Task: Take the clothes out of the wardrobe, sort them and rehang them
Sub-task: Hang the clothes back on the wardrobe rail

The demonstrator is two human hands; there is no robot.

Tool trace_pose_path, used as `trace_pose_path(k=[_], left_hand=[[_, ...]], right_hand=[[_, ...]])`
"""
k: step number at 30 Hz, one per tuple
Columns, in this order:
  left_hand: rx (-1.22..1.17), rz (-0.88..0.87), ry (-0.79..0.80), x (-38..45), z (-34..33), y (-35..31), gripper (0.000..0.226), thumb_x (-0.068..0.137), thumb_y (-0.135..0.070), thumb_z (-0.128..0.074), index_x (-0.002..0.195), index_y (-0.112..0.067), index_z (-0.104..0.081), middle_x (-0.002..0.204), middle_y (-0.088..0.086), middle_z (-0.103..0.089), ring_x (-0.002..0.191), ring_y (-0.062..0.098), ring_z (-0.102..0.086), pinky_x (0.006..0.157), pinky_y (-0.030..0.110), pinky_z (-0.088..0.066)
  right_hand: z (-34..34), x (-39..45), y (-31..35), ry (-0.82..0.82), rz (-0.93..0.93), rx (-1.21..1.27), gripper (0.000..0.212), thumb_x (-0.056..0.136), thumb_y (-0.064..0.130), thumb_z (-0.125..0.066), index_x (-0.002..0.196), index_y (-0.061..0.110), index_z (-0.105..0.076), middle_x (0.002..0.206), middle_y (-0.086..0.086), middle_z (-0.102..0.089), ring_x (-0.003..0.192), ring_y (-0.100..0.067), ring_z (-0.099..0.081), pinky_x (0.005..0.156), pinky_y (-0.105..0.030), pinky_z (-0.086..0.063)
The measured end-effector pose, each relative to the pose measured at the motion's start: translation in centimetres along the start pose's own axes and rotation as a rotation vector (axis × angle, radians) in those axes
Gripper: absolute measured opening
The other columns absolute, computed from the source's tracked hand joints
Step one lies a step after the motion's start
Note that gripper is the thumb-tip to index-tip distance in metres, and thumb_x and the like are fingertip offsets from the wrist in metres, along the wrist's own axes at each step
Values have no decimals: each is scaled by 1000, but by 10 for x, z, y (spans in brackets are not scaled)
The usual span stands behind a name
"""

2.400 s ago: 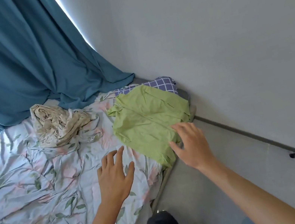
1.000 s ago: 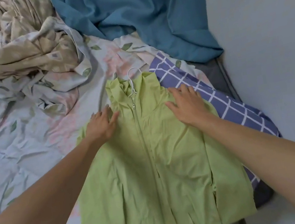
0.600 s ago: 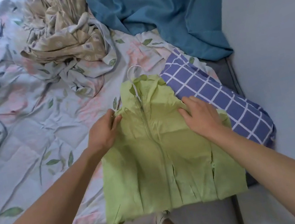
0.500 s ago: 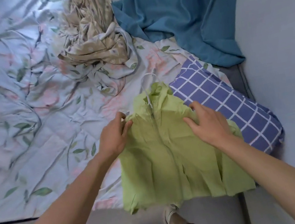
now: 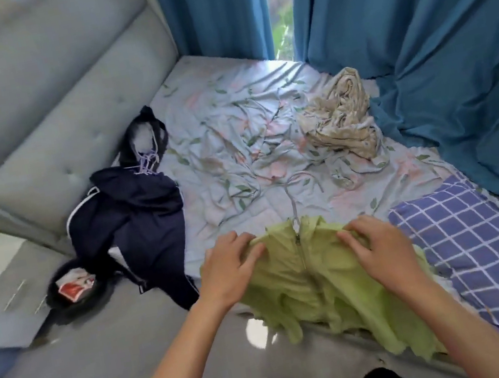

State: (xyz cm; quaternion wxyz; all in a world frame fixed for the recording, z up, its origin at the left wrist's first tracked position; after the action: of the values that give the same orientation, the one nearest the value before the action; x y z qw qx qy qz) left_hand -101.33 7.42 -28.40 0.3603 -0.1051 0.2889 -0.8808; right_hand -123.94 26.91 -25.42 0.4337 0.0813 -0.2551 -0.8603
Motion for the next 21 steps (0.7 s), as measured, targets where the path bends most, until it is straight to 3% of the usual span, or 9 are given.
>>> trace_pose_path(k=[3, 7, 9, 12, 21], left_hand=[[98, 93, -123, -35, 85, 58, 41, 104, -64, -35, 101, -33, -62, 90, -12, -47, 93, 9, -42, 81, 39, -30], [150, 211, -249, -69, 155, 132, 41, 104, -64, -34, 93, -32, -57, 87, -10, -49, 92, 14, -48, 80, 42, -38], [154, 239, -295, -76, 179, 165, 36, 105, -61, -37, 93, -33, -56, 87, -11, -51, 91, 14, -49, 80, 44, -40], [195, 268, -322, -73, 206, 209, 34, 105, -59, -37, 95, -34, -57, 89, -11, -52, 91, 15, -51, 80, 47, -44], [344, 317, -247, 17, 270, 332, 38, 102, -59, -34, 95, -33, -61, 83, -11, -50, 86, 16, -51, 77, 40, -41]], right_hand=[[-33, 13, 98, 29, 98, 57, 29, 96, 49, -61, 87, 22, -70, 82, 9, -52, 69, -16, -56, 61, -39, -50], [-79, 37, 197, 104, 222, 107, 26, 96, 45, -69, 84, 23, -66, 99, 13, -50, 71, -15, -58, 60, -36, -49], [-102, 49, 234, 150, 259, 110, 28, 97, 48, -67, 81, 26, -61, 92, 13, -54, 72, -15, -57, 61, -36, -46], [-139, 71, 272, 210, 246, 127, 30, 97, 50, -65, 77, 29, -57, 72, 13, -56, 69, -13, -55, 60, -34, -41], [-259, 167, 348, 319, 137, 224, 30, 98, 55, -61, 84, 28, -61, 69, 10, -60, 69, -15, -59, 64, -39, -49]])
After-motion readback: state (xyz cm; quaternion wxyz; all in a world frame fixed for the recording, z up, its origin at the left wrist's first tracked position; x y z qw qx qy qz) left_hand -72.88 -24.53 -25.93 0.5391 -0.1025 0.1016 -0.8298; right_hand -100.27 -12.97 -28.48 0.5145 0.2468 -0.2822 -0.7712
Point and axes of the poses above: each hand's wrist, its own x-axis towards the middle knuckle, its own z-axis out of the back of the hand, y = z × x, the point moved 7 cm from there along x, towards the middle knuckle
